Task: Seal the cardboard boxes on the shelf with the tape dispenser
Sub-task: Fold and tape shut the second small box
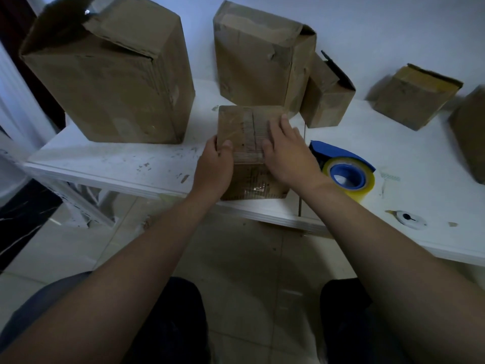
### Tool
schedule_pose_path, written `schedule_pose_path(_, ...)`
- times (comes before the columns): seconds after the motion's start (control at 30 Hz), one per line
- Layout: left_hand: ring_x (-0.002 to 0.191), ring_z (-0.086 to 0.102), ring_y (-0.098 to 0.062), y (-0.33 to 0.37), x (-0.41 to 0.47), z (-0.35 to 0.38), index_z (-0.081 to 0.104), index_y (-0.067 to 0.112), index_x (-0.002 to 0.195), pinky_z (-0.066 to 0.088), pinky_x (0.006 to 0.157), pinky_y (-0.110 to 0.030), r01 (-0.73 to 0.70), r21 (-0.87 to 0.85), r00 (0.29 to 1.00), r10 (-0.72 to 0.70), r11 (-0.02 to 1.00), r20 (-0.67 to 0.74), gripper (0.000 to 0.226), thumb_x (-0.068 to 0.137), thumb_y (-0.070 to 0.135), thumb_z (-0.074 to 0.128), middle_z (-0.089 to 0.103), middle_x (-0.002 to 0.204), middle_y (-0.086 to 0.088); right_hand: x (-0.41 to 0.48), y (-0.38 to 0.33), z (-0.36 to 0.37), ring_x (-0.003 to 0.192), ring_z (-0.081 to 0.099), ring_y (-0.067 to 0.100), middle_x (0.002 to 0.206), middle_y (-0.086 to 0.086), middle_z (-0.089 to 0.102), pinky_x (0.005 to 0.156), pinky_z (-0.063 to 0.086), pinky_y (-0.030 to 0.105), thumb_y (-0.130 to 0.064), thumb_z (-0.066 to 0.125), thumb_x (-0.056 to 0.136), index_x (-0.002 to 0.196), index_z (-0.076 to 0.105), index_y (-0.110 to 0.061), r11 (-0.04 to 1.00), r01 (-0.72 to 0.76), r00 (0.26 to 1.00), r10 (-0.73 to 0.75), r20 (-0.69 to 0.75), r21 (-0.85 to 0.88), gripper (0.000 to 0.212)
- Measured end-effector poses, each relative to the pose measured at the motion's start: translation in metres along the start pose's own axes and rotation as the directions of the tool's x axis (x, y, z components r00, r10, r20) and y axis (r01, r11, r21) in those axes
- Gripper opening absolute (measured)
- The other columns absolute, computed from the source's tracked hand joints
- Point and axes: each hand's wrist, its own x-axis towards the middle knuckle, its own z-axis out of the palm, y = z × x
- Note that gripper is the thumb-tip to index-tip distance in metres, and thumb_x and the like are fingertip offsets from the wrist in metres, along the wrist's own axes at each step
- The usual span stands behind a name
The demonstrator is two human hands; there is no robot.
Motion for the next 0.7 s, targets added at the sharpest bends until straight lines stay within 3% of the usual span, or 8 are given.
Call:
schedule_pose_path(0.07,0.107,0.051,-0.014,-0.001,-0.001,0.001,0.049,0.020,0.141,0.036,0.088,-0.029,-0.006,-0.052,1.000,0.006,0.999,-0.005,0.042,0.108,0.038,0.030,0.054,0.116,0.004,0.000,0.006,0.002,0.150,0.024,0.030,0.169,0.006,0.006,0.119,0.024,0.038,-0.032,0.034,0.109,0.160,0.015,-0.016,0.989,-0.026,0.998,0.034,-0.053,0.149,0.057)
schedule_pose_path(0.17,0.100,0.056,-0.007,-0.005,0.003,0.004,0.053,0.022,0.136,0.041,0.080,-0.023,0.037,-0.220,0.998,-0.027,0.975,0.048,0.038,0.108,0.036,0.031,0.059,0.108,0.010,-0.005,0.012,0.007,0.152,0.019,0.016,0.169,-0.001,0.013,0.117,0.015,0.021,-0.023,0.037,0.108,0.160,0.019,-0.018,0.914,-0.012,0.991,0.065,-0.116,0.406,0.055)
schedule_pose_path(0.3,0.103,0.060,-0.010,-0.012,0.002,0.009,0.058,0.018,0.130,0.044,0.079,-0.025,0.071,-0.351,0.997,-0.058,0.934,0.047,0.039,0.107,0.038,0.033,0.063,0.105,0.010,-0.014,0.015,0.019,0.149,0.029,0.012,0.164,-0.004,0.029,0.124,0.025,0.038,-0.025,0.039,0.105,0.158,0.029,-0.026,0.632,-0.034,0.960,0.237,-0.151,0.774,0.054)
schedule_pose_path(0.4,0.110,0.060,-0.016,-0.012,-0.002,0.012,0.058,0.022,0.129,0.046,0.092,-0.036,0.051,-0.352,0.999,-0.043,0.935,0.029,0.051,0.099,0.053,0.031,0.065,0.113,0.004,-0.023,0.011,0.031,0.143,0.037,0.008,0.158,-0.009,0.037,0.121,0.032,0.038,-0.038,0.039,0.106,0.158,0.028,-0.031,0.504,-0.046,0.931,0.334,-0.147,0.862,0.054)
schedule_pose_path(0.5,0.111,0.058,-0.009,-0.015,-0.004,0.009,0.052,0.024,0.138,0.045,0.098,-0.034,-0.027,-0.258,0.999,0.037,0.966,0.035,0.058,0.099,0.060,0.028,0.062,0.124,0.005,-0.028,0.010,0.034,0.139,0.035,0.005,0.158,-0.009,0.035,0.113,0.030,0.024,-0.039,0.033,0.109,0.160,0.021,-0.030,0.522,-0.082,0.931,0.344,-0.122,0.849,0.053)
schedule_pose_path(0.57,0.112,0.056,-0.005,-0.018,-0.001,0.002,0.045,0.025,0.144,0.041,0.096,-0.027,-0.061,-0.082,0.995,0.067,0.995,0.067,0.061,0.100,0.064,0.026,0.059,0.129,0.006,-0.029,0.012,0.030,0.138,0.034,0.006,0.156,-0.011,0.035,0.109,0.029,0.023,-0.042,0.031,0.109,0.161,0.012,-0.031,0.564,-0.105,0.947,0.309,-0.091,0.819,0.057)
schedule_pose_path(0.63,0.123,0.056,-0.021,-0.019,0.008,-0.010,0.042,0.021,0.145,0.043,0.100,-0.040,-0.062,0.170,0.996,0.050,0.984,0.070,0.079,0.092,0.077,0.024,0.058,0.135,-0.003,-0.032,0.014,0.022,0.139,0.036,0.008,0.153,-0.013,0.036,0.111,0.031,0.027,-0.046,0.031,0.108,0.162,0.006,-0.031,0.654,-0.110,0.968,0.241,-0.068,0.748,0.061)
schedule_pose_path(0.7,0.115,0.058,-0.032,-0.012,0.018,-0.029,0.050,0.013,0.130,0.046,0.089,-0.044,-0.101,0.408,0.993,0.117,0.907,-0.015,0.063,0.097,0.064,0.032,0.061,0.121,-0.010,-0.038,0.013,0.012,0.131,0.041,0.005,0.144,-0.018,0.043,0.106,0.035,0.027,-0.048,0.029,0.108,0.161,0.010,-0.033,0.769,-0.078,0.987,0.151,-0.061,0.634,0.058)
